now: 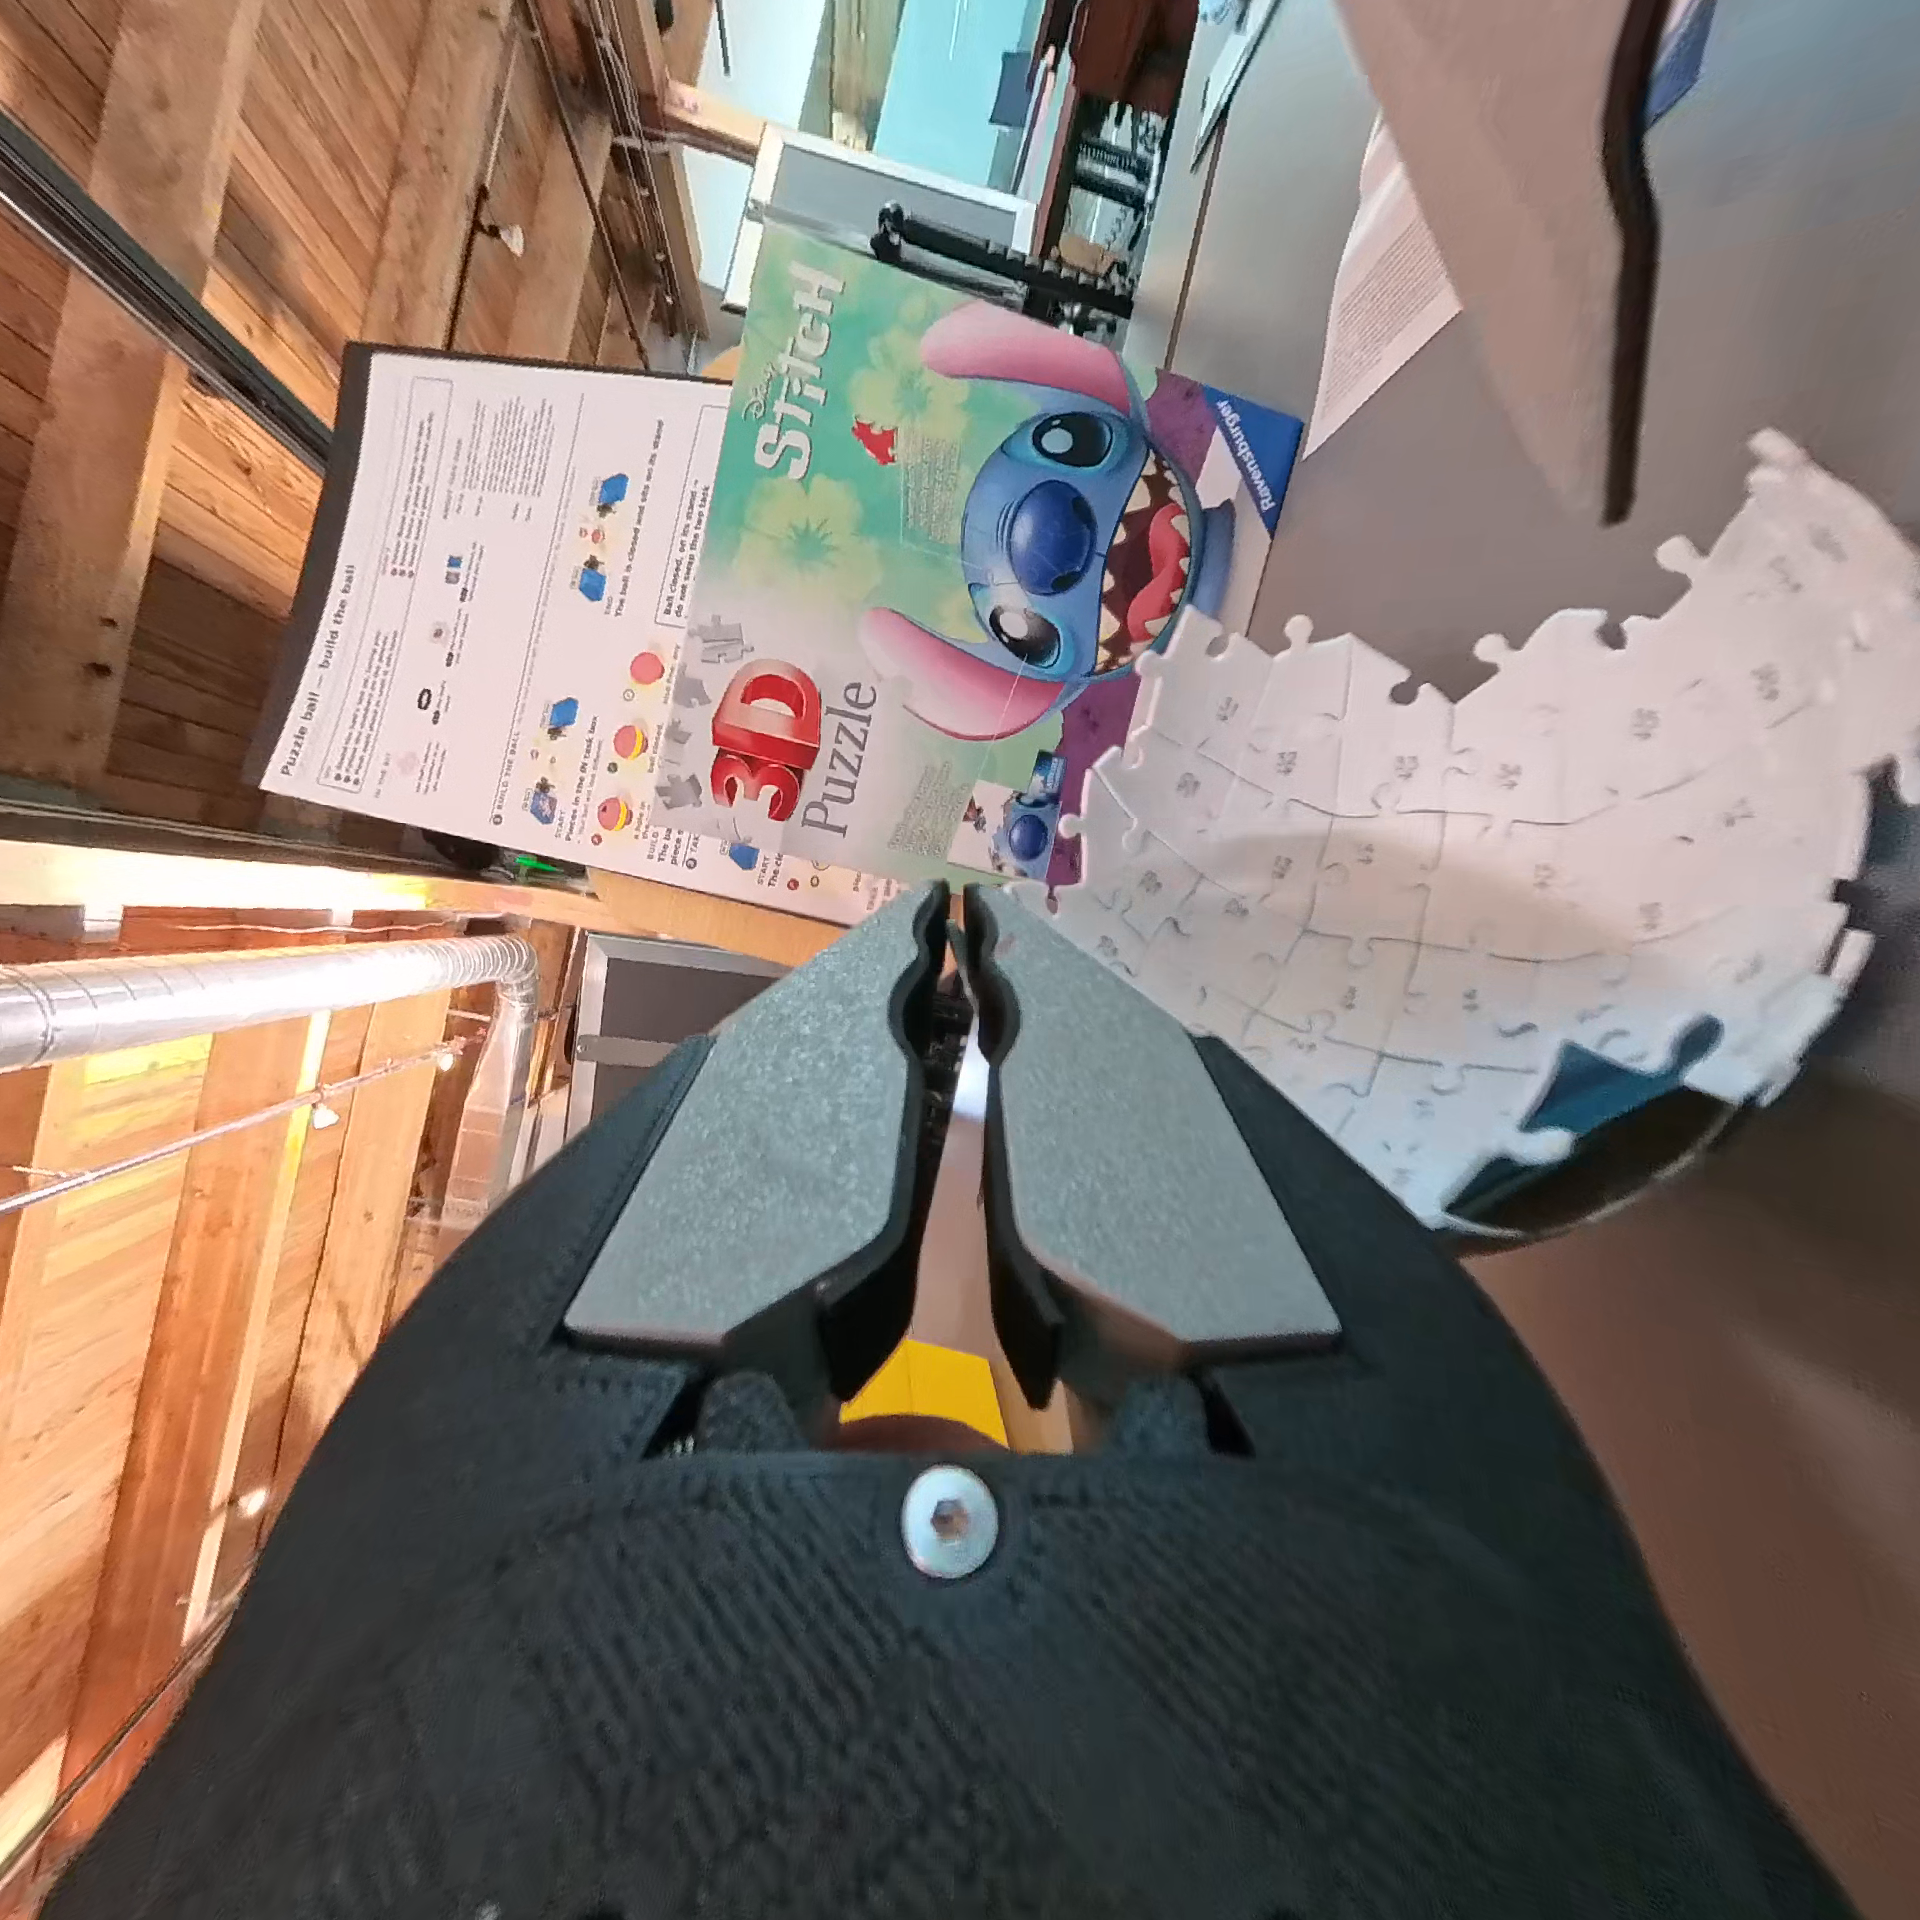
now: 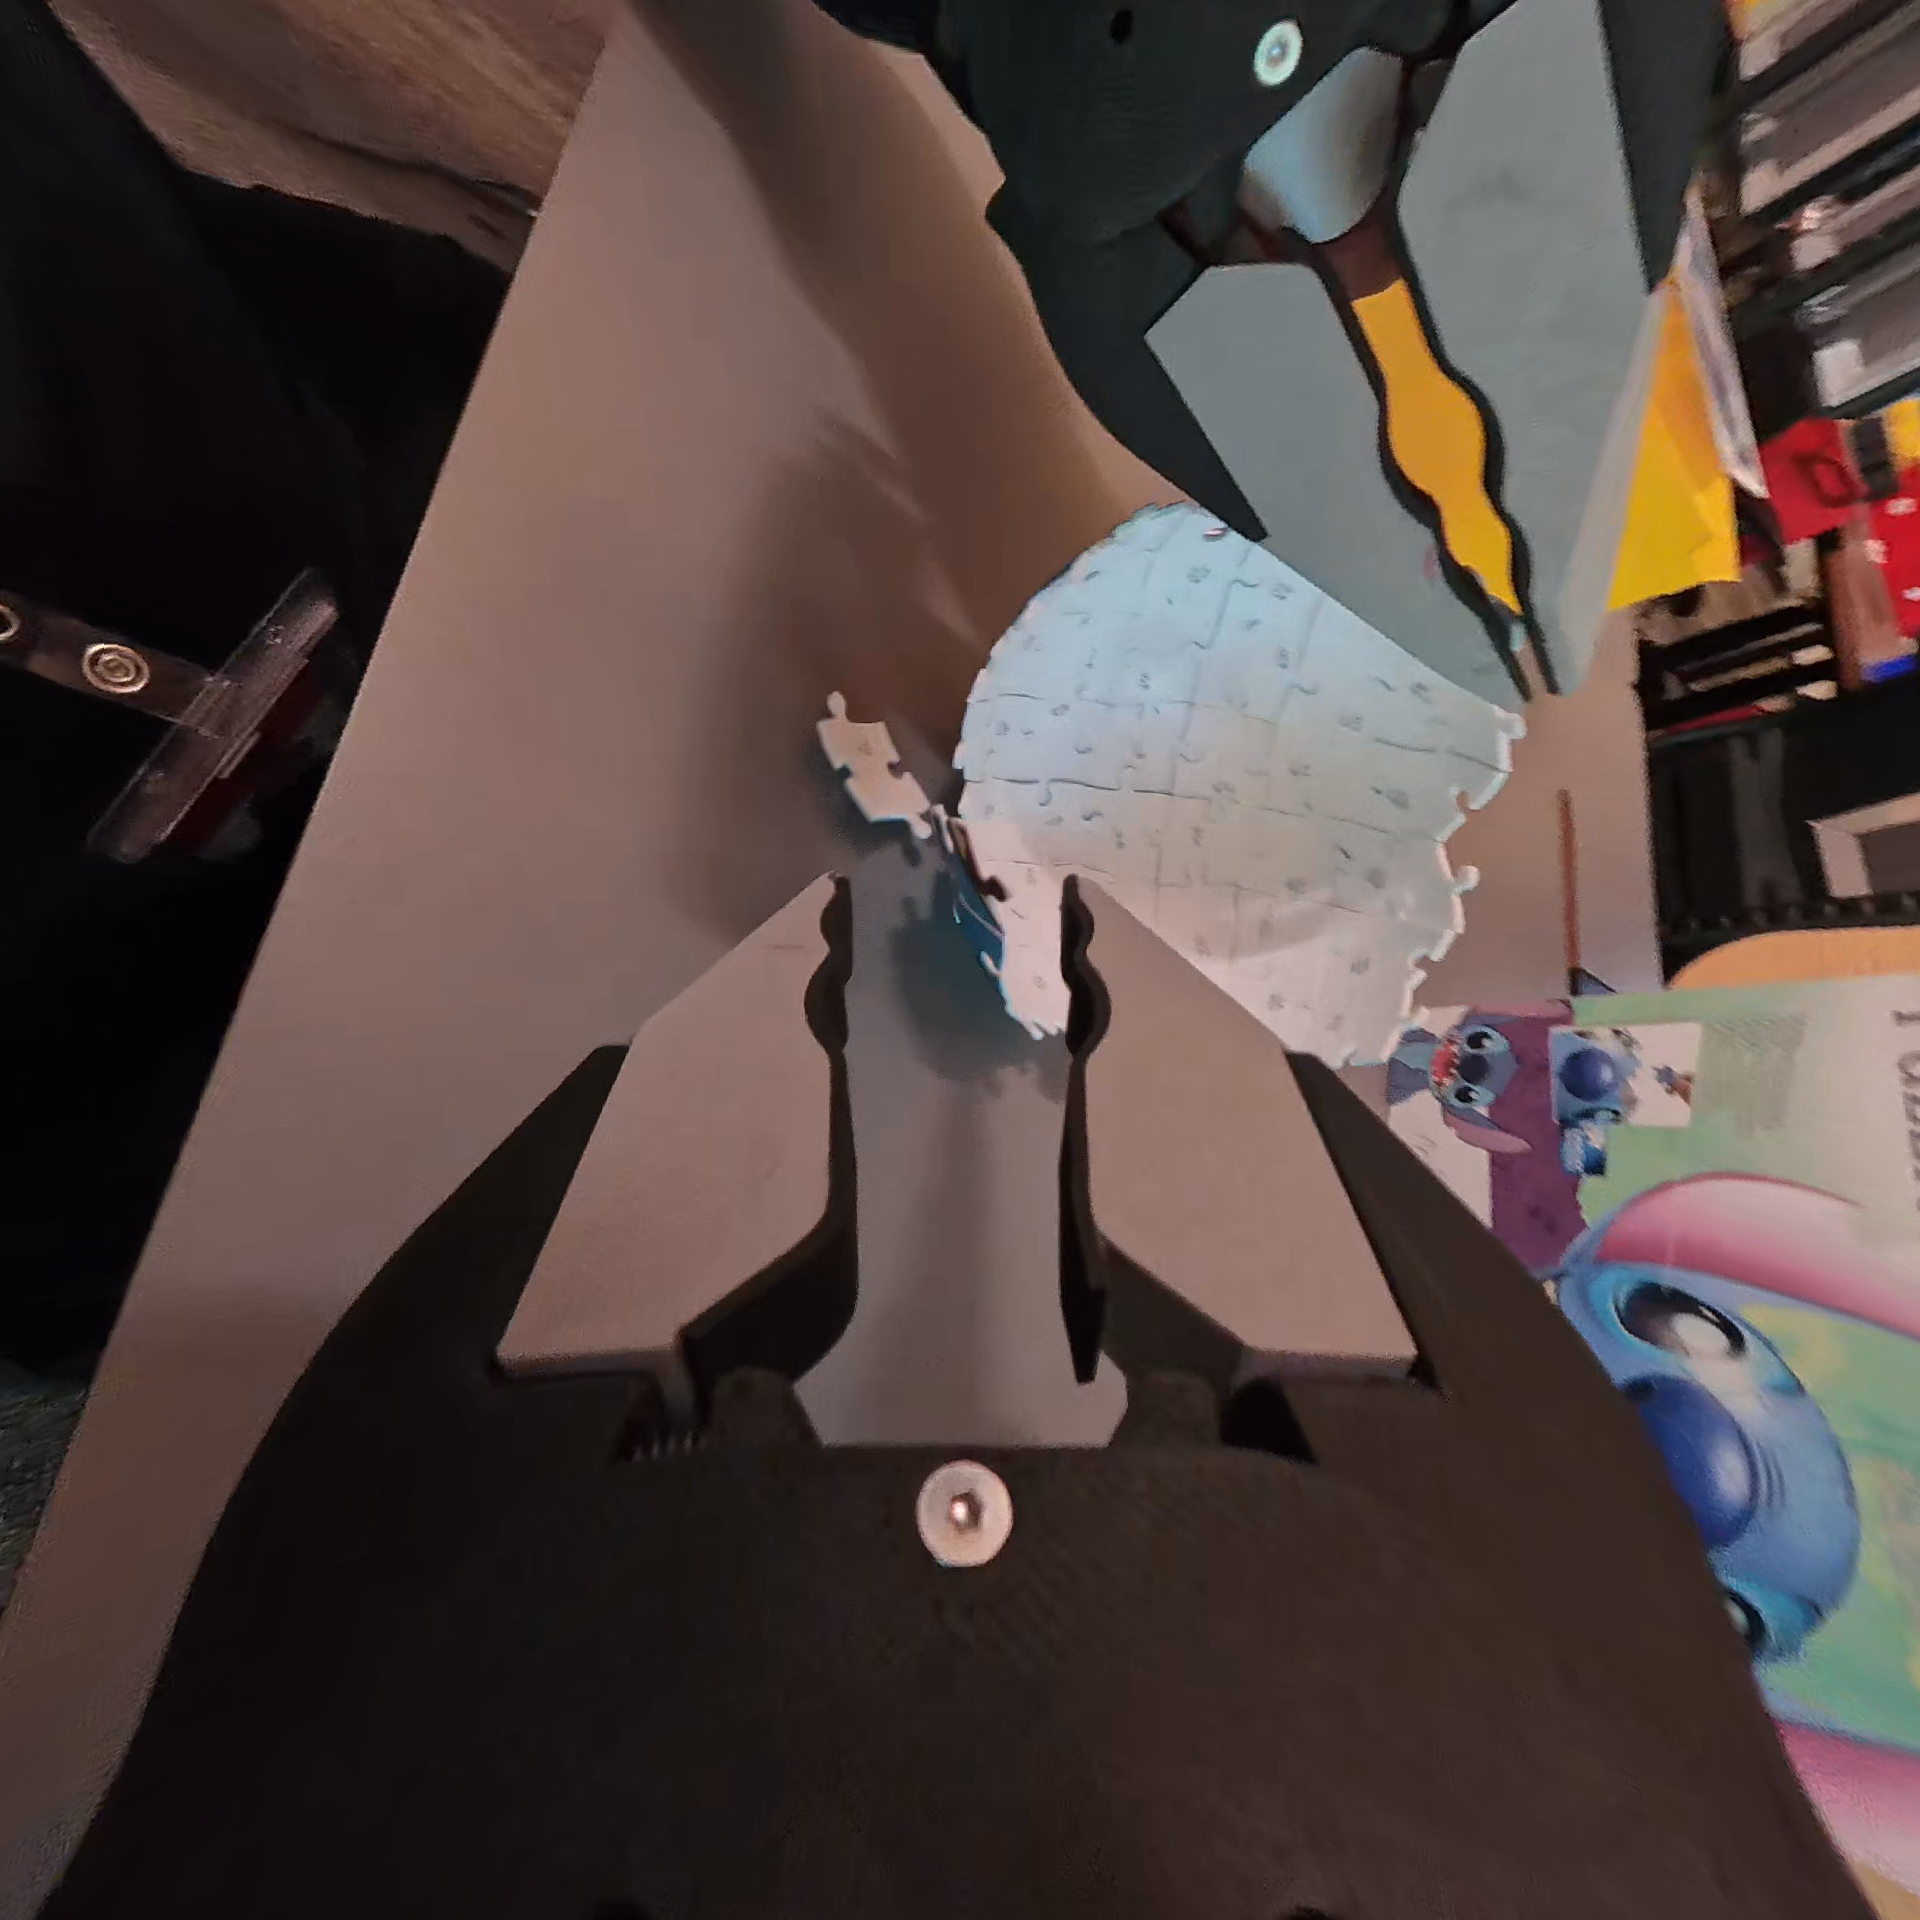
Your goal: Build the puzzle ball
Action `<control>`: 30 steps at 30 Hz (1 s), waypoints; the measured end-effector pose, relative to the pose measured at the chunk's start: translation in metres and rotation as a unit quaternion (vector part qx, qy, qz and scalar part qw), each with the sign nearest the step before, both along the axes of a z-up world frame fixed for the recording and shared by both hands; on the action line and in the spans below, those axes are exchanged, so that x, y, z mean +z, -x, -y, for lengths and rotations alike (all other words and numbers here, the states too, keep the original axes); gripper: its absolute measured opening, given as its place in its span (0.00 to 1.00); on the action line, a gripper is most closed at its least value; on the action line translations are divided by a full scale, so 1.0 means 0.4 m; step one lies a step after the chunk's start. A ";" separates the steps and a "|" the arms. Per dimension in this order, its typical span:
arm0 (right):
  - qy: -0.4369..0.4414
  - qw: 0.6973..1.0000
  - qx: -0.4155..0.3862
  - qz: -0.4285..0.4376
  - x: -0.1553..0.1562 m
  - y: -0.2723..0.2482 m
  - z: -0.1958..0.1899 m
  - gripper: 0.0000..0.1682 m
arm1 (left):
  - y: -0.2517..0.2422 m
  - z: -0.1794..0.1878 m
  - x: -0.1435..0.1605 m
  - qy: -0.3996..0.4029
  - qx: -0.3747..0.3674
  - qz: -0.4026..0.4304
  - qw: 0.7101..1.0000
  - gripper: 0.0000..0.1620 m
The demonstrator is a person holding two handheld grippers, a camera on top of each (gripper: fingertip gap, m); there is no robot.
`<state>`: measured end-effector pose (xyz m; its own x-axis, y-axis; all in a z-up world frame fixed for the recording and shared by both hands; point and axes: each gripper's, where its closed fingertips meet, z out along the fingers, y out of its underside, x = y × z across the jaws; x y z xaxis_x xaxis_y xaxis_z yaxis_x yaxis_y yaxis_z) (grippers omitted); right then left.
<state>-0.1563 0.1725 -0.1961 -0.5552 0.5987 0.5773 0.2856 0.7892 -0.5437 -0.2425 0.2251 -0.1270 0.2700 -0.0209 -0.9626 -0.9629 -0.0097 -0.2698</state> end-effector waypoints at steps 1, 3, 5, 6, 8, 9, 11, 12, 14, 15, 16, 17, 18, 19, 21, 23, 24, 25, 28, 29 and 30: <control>0.005 1.000 0.006 0.006 -0.005 0.005 -0.002 0.22 | 0.000 -0.001 0.000 0.000 -0.005 0.002 1.000 0.00; 0.009 1.000 0.013 0.003 -0.007 0.019 -0.009 0.20 | 0.000 -0.001 0.000 0.000 -0.010 0.002 1.000 0.00; 0.016 1.000 0.020 0.002 -0.008 0.031 -0.009 0.17 | 0.000 -0.002 0.000 -0.004 -0.013 -0.004 1.000 0.00; 0.018 1.000 0.025 0.003 -0.009 0.036 -0.006 0.17 | -0.001 -0.002 0.000 -0.006 -0.014 -0.006 1.000 0.00; 0.014 0.999 0.034 0.010 -0.019 0.043 0.000 0.16 | -0.006 -0.002 0.000 -0.007 -0.019 -0.008 1.000 0.00; 0.013 0.999 0.037 0.015 -0.025 0.046 0.001 0.16 | -0.009 -0.003 0.001 -0.008 -0.021 -0.008 1.000 0.00; 0.019 0.999 0.043 0.025 -0.035 0.047 0.006 0.13 | -0.010 -0.004 0.001 -0.007 -0.021 -0.009 1.000 0.00; 0.020 0.998 0.045 0.029 -0.039 0.047 0.005 0.12 | -0.011 -0.005 0.001 -0.007 -0.021 -0.010 1.000 0.00; 0.019 0.998 0.043 0.031 -0.046 0.049 -0.001 0.09 | -0.011 -0.004 0.001 -0.007 -0.023 -0.012 1.000 0.00; 0.022 0.998 0.042 0.032 -0.048 0.049 -0.003 0.07 | -0.011 -0.004 0.000 -0.007 -0.023 -0.012 1.000 0.00; 0.025 0.998 0.042 0.033 -0.050 0.050 -0.004 0.06 | -0.010 -0.004 0.000 -0.007 -0.022 -0.012 1.000 0.00; 0.028 0.998 0.042 0.034 -0.052 0.049 -0.004 0.06 | -0.010 -0.005 0.000 -0.006 -0.022 -0.011 1.000 0.00; 0.031 0.998 0.043 0.036 -0.054 0.049 -0.004 0.04 | -0.009 -0.005 -0.001 -0.006 -0.022 -0.011 1.000 0.00; 0.033 0.998 0.045 0.038 -0.057 0.048 -0.003 0.03 | -0.008 -0.005 -0.001 -0.006 -0.021 -0.010 1.000 0.00; 0.036 0.997 0.046 0.041 -0.061 0.048 -0.003 0.03 | -0.010 -0.005 0.000 -0.007 -0.024 -0.008 1.000 0.00; 0.040 0.997 0.047 0.045 -0.063 0.046 -0.002 0.02 | -0.012 -0.004 0.001 -0.007 -0.026 -0.009 1.000 0.00; 0.043 0.997 0.048 0.047 -0.064 0.045 -0.002 0.01 | -0.013 -0.005 0.001 -0.008 -0.025 -0.011 1.000 0.00; 0.046 0.997 0.047 0.050 -0.065 0.044 -0.002 0.01 | -0.013 -0.005 0.001 -0.008 -0.025 -0.014 1.000 0.00; 0.055 0.996 0.046 0.055 -0.065 0.043 -0.001 0.01 | -0.015 -0.006 0.001 -0.007 -0.026 -0.016 0.999 0.00; 0.058 0.996 0.045 0.056 -0.065 0.043 -0.001 0.01 | -0.015 -0.006 0.002 -0.007 -0.026 -0.016 1.000 0.00; 0.060 0.996 0.044 0.055 -0.065 0.043 -0.002 0.01 | -0.015 -0.006 0.002 -0.007 -0.026 -0.016 1.000 0.00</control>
<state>-0.1735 0.1733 -0.2220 -0.6649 0.6060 0.4367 0.2813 0.7448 -0.6051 -0.2364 0.2276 -0.1264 0.2372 -0.0200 -0.9713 -0.9703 0.0438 -0.2379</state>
